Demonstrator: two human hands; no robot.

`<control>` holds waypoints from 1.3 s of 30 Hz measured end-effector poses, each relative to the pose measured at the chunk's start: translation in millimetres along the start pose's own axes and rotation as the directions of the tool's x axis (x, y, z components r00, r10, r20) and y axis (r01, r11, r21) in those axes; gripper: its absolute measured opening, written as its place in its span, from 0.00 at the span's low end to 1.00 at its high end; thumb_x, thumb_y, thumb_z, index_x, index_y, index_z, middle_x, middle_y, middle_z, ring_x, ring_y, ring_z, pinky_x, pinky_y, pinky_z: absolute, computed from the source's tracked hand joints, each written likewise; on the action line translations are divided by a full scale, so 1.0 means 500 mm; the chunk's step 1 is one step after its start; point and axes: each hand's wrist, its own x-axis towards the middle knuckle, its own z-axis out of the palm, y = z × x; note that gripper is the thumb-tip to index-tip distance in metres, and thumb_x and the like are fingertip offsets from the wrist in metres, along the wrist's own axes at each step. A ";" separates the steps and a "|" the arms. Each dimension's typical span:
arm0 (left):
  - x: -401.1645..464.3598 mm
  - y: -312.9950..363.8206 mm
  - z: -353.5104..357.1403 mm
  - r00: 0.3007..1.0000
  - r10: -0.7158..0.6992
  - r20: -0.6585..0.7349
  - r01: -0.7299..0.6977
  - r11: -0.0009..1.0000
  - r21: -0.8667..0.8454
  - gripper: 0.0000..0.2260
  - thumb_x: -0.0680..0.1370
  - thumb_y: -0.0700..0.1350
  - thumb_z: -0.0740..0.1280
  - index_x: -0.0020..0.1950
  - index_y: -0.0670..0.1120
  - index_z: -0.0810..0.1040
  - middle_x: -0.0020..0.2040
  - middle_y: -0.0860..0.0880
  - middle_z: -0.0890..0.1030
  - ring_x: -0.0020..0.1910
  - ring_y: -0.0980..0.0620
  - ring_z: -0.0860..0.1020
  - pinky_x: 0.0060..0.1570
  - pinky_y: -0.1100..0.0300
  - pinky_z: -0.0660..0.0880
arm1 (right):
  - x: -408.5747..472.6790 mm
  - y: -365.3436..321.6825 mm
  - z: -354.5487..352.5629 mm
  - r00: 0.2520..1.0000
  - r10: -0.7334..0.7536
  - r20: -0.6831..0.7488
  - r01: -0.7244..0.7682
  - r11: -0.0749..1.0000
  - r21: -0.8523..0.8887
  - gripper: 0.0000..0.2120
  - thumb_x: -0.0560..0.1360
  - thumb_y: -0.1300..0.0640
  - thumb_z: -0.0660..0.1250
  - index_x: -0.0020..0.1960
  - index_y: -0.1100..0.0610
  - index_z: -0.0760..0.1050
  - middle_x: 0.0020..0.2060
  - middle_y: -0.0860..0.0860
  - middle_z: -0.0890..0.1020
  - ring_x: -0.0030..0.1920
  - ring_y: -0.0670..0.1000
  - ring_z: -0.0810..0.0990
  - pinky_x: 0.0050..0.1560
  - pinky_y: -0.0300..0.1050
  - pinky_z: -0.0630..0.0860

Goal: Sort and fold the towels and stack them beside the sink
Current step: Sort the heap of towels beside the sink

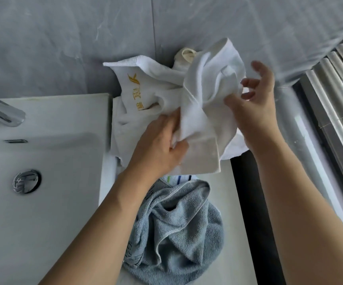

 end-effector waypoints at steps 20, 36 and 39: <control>-0.052 0.067 -0.063 0.846 -0.426 -0.320 0.100 0.717 -0.690 0.04 0.66 0.38 0.59 0.31 0.40 0.66 0.29 0.49 0.64 0.33 0.53 0.63 0.31 0.55 0.57 | -0.109 -0.070 -0.027 0.981 -0.148 0.127 0.085 0.913 0.400 0.06 0.70 0.66 0.61 0.38 0.57 0.72 0.33 0.48 0.73 0.37 0.48 0.71 0.39 0.40 0.69; -0.223 -0.043 -0.037 0.807 -0.591 0.016 0.591 0.807 -0.007 0.19 0.72 0.46 0.57 0.60 0.53 0.76 0.56 0.46 0.80 0.54 0.41 0.78 0.54 0.49 0.75 | -0.306 0.103 0.060 0.905 0.226 0.361 -0.266 0.962 0.066 0.17 0.78 0.49 0.63 0.65 0.51 0.70 0.52 0.47 0.80 0.52 0.50 0.80 0.51 0.50 0.79; -0.266 -0.085 0.036 0.852 -0.455 0.261 0.389 0.882 0.266 0.31 0.74 0.44 0.55 0.78 0.50 0.60 0.75 0.43 0.63 0.72 0.40 0.63 0.70 0.47 0.63 | -0.346 0.179 0.084 0.939 0.099 0.330 -0.006 0.962 -0.272 0.28 0.80 0.50 0.56 0.78 0.50 0.52 0.64 0.53 0.71 0.56 0.58 0.73 0.55 0.54 0.71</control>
